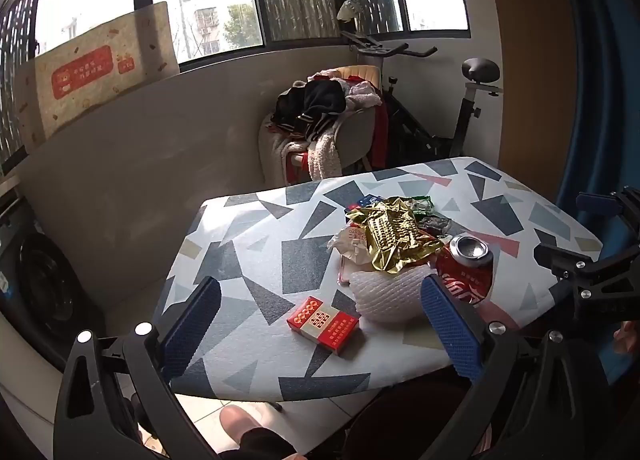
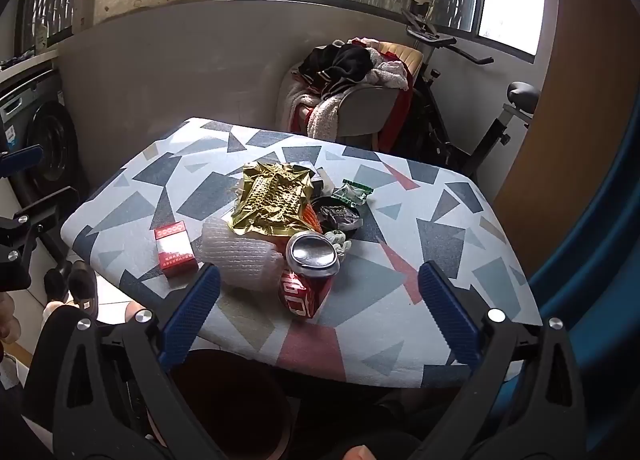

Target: Collect trash

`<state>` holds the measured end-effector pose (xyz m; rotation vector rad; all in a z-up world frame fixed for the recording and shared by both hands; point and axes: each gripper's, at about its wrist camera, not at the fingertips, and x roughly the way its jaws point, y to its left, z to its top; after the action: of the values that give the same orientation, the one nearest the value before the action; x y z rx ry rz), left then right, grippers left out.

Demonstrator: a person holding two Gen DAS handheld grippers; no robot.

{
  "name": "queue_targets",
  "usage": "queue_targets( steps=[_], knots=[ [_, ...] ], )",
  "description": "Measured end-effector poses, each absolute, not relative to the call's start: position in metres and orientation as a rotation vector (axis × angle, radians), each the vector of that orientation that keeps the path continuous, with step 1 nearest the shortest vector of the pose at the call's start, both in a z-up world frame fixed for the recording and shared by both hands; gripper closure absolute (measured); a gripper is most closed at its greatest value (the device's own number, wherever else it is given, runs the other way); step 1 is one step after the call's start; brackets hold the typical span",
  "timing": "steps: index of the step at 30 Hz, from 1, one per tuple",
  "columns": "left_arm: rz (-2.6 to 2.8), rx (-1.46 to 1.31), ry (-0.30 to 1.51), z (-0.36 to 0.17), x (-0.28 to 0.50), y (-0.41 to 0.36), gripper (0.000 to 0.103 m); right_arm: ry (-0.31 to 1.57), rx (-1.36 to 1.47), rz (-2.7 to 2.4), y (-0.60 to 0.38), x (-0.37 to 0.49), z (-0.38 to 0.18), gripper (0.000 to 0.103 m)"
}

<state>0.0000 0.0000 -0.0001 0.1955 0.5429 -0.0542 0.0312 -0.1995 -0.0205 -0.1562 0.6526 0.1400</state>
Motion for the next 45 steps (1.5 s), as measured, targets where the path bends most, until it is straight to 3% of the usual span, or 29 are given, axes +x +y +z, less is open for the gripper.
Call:
queue_targets(
  steps=[45],
  knots=[
    [-0.060, 0.198, 0.549, -0.010, -0.004, -0.001, 0.005, 0.659, -0.143, 0.131, -0.212, 0.026, -0.025, 0.006]
  ],
)
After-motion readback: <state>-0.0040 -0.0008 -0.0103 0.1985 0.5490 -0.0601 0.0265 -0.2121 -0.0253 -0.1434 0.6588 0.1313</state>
